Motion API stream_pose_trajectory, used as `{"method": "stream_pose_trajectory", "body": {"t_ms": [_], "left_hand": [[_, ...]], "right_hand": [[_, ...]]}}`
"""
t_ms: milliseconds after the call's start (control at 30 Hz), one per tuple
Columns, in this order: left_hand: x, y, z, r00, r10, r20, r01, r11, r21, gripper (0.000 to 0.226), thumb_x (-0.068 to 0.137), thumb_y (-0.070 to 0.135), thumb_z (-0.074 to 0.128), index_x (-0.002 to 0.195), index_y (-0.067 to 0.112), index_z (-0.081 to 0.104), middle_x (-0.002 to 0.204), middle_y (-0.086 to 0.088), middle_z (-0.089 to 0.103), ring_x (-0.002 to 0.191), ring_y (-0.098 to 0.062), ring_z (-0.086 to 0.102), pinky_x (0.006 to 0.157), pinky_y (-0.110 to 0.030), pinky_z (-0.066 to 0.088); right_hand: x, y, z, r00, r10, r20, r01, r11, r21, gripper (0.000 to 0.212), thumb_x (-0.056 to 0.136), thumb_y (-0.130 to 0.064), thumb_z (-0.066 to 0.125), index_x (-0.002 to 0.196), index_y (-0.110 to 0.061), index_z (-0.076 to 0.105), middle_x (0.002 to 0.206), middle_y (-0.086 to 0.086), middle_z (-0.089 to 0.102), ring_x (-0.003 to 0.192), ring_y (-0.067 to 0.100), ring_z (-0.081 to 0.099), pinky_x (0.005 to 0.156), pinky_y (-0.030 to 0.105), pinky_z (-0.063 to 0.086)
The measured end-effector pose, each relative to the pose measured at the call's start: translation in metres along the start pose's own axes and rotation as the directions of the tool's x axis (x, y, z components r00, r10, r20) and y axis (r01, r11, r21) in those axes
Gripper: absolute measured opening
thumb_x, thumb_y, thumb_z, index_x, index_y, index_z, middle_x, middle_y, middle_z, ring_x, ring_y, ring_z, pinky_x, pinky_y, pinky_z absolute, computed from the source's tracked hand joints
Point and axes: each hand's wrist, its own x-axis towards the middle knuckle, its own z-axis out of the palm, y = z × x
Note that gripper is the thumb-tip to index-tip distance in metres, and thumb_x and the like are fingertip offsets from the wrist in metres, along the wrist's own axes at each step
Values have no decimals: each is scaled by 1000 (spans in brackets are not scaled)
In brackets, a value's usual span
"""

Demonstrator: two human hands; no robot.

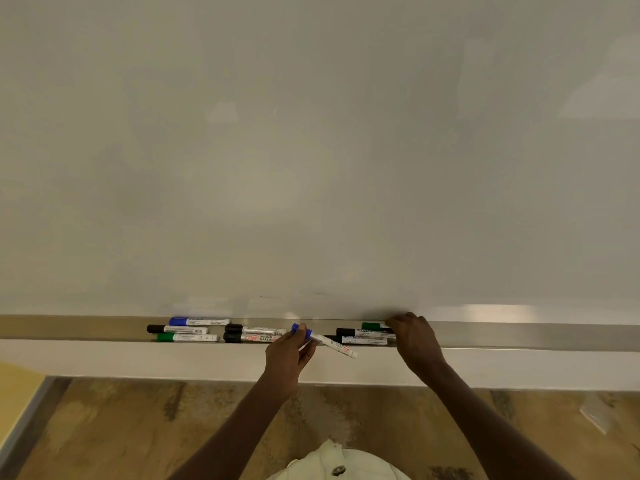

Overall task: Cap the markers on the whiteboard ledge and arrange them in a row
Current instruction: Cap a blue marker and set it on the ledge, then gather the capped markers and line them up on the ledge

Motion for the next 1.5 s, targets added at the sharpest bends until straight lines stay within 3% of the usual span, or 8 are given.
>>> {"method": "stream_pose_trajectory", "body": {"t_ms": [267,467,700,967,1067,1200,1300,1500], "left_hand": [[-3,-5,-4,1000,-7,-11,7,1000,5,20,86,11,67,100,-1,60,106,-24,67,101,-33,66,86,-41,56],[-3,-6,-3,999,-12,45,11,1000,16,22,84,10,68,102,-1,61,103,-23,69,94,-31,69,83,-39,58],[-2,0,-6,994,24,105,-28,999,40,24,89,12,63,108,-2,63,105,-21,71,98,-28,70,71,-31,61],[8,27,-45,990,144,0,-143,985,96,17,88,12,64,99,0,69,94,-18,74,91,-28,71,80,-34,60],[13,39,-65,824,550,-134,-331,660,674,22,91,24,60,99,7,72,90,-11,74,87,-25,68,81,-32,53],[19,60,-85,640,768,-20,-352,316,881,20,93,11,52,104,4,68,97,-12,72,90,-27,65,79,-29,45],[23,66,-90,634,773,38,-345,238,908,20,93,7,50,105,2,65,97,-14,69,93,-28,64,79,-30,47],[36,75,-96,757,644,113,-263,141,954,16,93,16,51,100,7,62,92,-10,69,86,-22,63,71,-30,52]], "right_hand": [[0,1,2,999,24,43,-23,1000,-10,21,89,-11,59,109,-11,64,108,11,66,96,27,60,80,36,48],[3,-41,-2,995,-44,-89,63,972,226,24,83,-1,62,106,-4,59,101,12,57,82,21,53,67,30,53],[23,-109,-2,983,-141,118,66,870,488,21,95,-33,50,104,-15,50,95,7,61,75,15,50,58,26,38],[51,-157,17,973,-138,184,52,911,409,25,89,-32,55,105,-13,47,92,11,63,71,21,54,60,33,43],[63,-168,23,988,-92,121,42,932,360,25,86,-28,60,105,-15,53,94,11,65,78,25,59,65,34,47],[72,-182,34,987,-132,89,99,946,309,24,86,-31,62,104,-16,57,97,7,66,85,24,59,67,33,45],[77,-190,40,983,-166,75,140,952,273,22,86,-28,61,106,-18,61,96,5,65,84,23,60,65,32,46],[83,-200,48,977,-179,117,151,966,211,25,89,-31,58,110,-19,62,99,6,65,81,23,61,66,33,47]]}}
